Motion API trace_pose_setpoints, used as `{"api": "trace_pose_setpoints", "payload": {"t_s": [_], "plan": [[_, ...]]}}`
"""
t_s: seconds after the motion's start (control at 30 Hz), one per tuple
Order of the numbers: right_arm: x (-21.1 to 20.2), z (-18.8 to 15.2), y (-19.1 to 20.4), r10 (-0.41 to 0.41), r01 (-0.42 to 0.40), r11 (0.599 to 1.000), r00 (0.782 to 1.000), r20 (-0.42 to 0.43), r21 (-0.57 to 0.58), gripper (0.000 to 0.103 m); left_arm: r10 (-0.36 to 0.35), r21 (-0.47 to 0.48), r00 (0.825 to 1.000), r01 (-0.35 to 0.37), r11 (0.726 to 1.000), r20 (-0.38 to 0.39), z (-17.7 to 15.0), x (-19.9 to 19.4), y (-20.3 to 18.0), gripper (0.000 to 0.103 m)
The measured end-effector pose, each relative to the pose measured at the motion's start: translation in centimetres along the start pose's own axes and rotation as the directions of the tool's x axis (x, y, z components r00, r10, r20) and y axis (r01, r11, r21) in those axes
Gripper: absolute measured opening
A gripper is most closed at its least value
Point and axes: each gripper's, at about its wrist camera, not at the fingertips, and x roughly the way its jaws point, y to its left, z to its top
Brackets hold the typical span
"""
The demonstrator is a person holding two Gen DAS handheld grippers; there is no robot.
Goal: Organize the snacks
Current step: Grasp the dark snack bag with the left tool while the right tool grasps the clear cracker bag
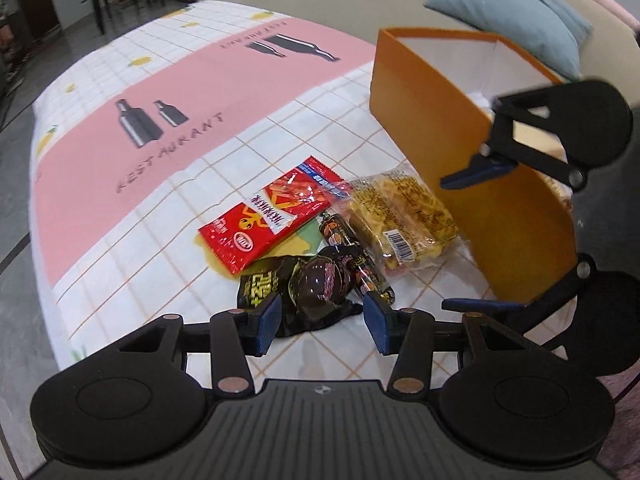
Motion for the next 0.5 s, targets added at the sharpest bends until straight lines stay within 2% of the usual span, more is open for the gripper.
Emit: {"api": "trace_pose_setpoints", "payload": {"t_s": [0.17,0.5], "plan": [[2.6,1.2,-0.9,0.06,-0.065,0.996,0.994,-0.092,-0.059,0.073,-0.011,0.008,0.999,0.011,1.0,-0.037,0.5,2.4,0.8,0.056],[5.1,1.6,-2.4,0.119,-0.128,0.99,0.982,-0.144,-0.055,0.073,-0.06,0.008,0.996,0.061,0.998,-0.065,1.3,5.1,0.8,0.056]]}}
